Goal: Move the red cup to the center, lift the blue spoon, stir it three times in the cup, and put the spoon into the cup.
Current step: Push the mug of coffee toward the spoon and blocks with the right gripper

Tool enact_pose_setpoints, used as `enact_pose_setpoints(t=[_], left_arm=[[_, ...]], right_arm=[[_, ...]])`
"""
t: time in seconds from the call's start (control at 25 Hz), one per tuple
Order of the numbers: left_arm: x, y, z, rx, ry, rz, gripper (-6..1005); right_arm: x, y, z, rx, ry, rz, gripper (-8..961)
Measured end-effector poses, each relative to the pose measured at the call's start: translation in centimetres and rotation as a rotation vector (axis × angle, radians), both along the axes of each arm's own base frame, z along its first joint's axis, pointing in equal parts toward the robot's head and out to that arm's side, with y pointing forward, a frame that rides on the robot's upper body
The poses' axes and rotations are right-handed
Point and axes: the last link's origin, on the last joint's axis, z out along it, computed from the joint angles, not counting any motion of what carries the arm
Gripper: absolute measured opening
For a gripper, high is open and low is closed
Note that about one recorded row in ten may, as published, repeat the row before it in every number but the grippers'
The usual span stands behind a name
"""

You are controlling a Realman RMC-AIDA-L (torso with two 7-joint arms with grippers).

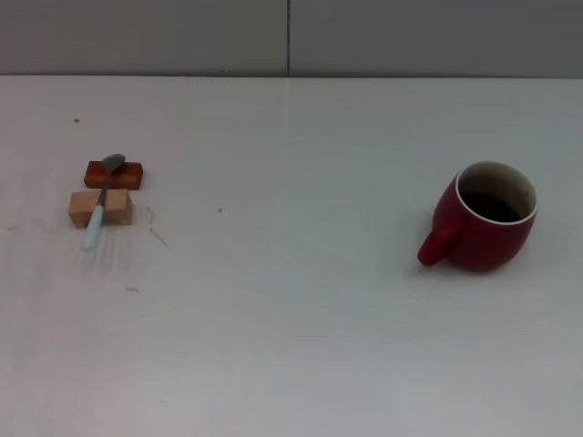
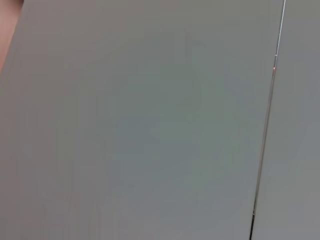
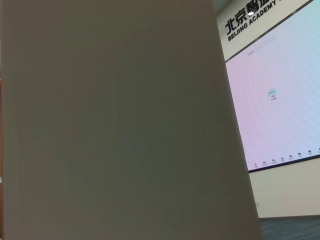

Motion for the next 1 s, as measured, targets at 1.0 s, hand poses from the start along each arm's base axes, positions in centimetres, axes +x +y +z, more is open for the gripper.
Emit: enact_pose_setpoints(t=[1.0], left_arm=[[0.12, 0.21, -0.03, -0.003, 0.002, -0.001, 819]], right_arm=[[0.50, -0.81, -0.09, -0.008, -0.017, -0.023, 458]])
